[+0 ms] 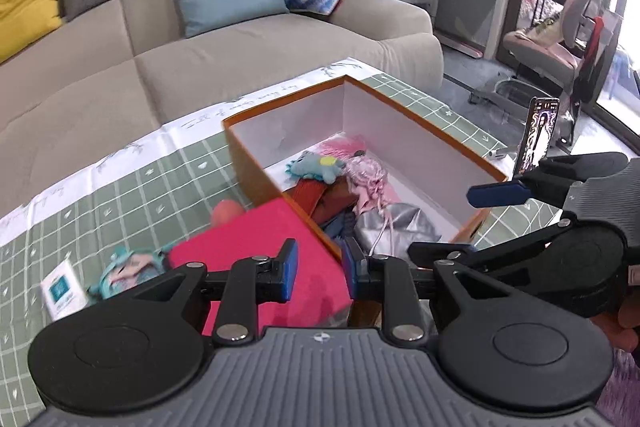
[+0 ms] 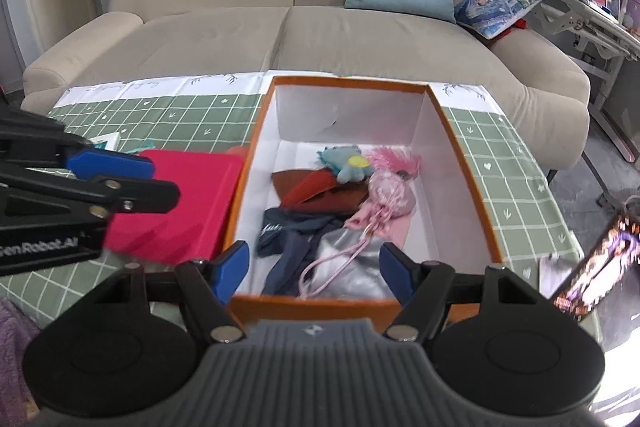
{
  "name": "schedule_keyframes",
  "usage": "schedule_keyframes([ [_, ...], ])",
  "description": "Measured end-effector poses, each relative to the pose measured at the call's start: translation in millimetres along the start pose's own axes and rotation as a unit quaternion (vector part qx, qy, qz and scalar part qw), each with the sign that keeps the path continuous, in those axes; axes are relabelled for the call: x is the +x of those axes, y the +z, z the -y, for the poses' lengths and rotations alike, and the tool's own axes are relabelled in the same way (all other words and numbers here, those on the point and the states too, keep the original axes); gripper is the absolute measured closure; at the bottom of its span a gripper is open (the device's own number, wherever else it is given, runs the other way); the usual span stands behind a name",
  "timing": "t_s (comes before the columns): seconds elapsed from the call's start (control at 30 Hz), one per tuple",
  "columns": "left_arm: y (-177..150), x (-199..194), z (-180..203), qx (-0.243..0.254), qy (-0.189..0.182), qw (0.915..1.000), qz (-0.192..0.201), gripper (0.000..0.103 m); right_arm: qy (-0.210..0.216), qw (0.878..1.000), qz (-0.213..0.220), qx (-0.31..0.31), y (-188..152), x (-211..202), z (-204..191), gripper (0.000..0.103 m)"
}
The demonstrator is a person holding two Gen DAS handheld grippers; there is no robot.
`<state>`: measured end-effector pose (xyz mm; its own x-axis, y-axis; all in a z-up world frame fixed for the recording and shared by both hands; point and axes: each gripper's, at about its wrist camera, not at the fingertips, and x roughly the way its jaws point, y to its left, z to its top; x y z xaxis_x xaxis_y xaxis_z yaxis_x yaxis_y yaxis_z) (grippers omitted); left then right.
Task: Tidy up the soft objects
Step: 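Withdraw both grippers from the shoebox back over the table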
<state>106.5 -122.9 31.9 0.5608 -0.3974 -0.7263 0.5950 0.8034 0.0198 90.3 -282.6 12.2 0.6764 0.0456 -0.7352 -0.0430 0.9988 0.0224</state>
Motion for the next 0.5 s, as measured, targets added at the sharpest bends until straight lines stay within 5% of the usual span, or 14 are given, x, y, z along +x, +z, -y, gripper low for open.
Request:
schedule_keyframes([
  [0.5,-77,-43,-27,-0.074,0.04,0.9963,-0.016,0.069,0.018,0.999,-0.03,-0.015,-34,-16,-52,0.029],
])
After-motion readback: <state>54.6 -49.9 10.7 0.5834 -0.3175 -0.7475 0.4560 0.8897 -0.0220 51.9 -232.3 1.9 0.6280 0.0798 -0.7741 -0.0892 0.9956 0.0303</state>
